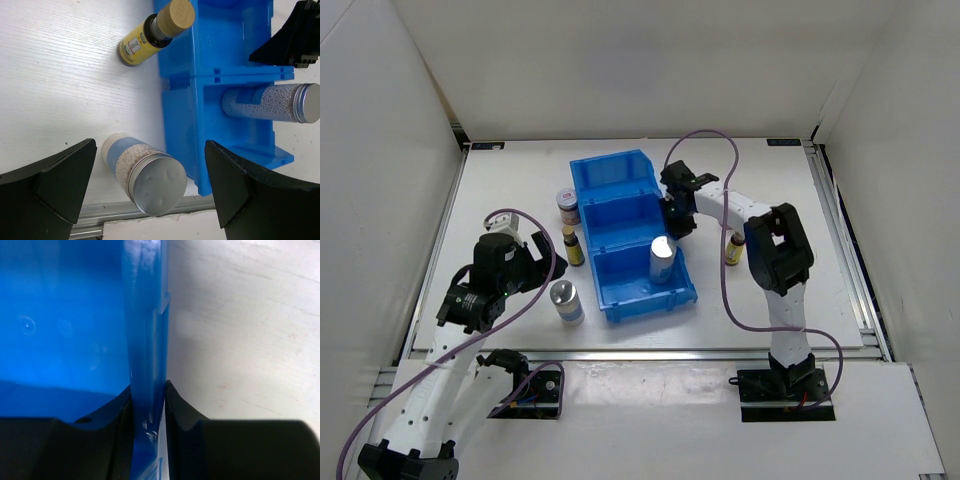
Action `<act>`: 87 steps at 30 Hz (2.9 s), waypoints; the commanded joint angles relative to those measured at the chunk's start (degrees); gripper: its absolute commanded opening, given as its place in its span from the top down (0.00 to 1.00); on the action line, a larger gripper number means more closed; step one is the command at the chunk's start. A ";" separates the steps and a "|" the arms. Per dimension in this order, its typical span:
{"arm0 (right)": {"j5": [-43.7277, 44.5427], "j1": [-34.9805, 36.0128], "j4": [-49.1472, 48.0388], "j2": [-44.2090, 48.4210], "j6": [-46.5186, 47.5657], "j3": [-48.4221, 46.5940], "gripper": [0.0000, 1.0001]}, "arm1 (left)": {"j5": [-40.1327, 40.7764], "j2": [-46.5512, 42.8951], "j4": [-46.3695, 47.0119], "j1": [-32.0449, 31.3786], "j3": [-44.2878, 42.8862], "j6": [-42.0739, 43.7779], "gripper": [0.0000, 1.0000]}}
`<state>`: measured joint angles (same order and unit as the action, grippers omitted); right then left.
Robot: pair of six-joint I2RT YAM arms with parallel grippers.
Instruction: Organize the condiment bottles
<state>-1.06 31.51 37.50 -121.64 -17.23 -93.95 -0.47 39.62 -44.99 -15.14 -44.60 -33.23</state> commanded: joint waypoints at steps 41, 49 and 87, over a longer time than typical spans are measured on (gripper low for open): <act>11.25 1.45 9.34 15.38 -7.46 13.28 0.16 | 0.21 -0.59 0.52 -0.16 -0.84 1.07 0.00; 13.01 1.45 14.53 21.01 -5.18 1.61 0.00 | -2.17 -3.75 3.07 -0.16 -0.84 3.43 0.00; 13.45 1.45 19.11 43.86 -0.43 2.99 0.00 | 0.73 20.76 -16.71 -11.14 -10.33 -3.24 0.05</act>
<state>11.42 32.75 56.99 -79.59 -18.74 -91.18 -1.61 60.40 -61.34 -25.82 -55.29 -35.40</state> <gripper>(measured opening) 0.998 0.972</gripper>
